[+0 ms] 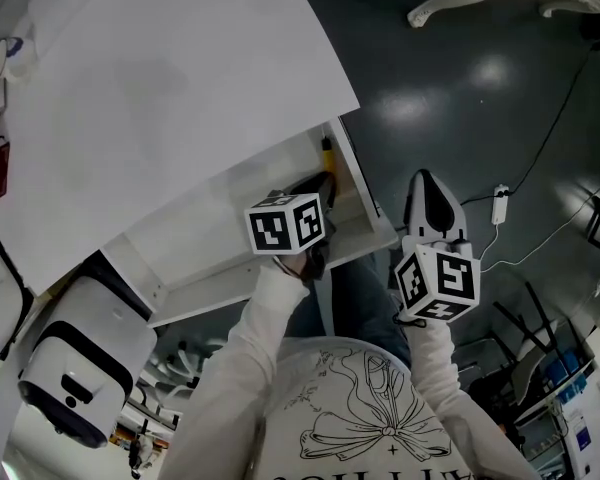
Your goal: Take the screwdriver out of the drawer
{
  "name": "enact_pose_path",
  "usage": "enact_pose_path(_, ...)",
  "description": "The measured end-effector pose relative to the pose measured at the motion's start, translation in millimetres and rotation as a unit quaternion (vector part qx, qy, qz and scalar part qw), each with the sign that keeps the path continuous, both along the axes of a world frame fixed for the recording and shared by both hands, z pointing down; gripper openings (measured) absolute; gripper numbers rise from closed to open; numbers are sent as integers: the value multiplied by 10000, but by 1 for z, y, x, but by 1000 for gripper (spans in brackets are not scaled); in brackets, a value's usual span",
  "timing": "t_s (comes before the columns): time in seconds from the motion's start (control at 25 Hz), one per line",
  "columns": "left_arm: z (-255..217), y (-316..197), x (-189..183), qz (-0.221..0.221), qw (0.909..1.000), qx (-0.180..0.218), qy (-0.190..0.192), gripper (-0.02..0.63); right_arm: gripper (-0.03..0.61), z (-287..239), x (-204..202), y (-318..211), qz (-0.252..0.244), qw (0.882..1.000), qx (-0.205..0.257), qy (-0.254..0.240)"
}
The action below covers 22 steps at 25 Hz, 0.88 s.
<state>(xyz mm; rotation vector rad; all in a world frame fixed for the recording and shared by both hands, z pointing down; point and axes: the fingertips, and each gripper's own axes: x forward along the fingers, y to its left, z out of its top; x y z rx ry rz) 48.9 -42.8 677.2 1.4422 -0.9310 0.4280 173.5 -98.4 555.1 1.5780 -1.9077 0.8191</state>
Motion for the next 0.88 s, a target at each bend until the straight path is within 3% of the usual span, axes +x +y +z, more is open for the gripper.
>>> enact_pose_path(0.36,-3,11,-36,531,9947,48,-882,28,3,0,-2,-1,7,10000,15,-15)
enact_pose_path(0.88,-3,6,-26,958,9822,184,-1603,43,3,-1,3,-1,74,10000,24,-27)
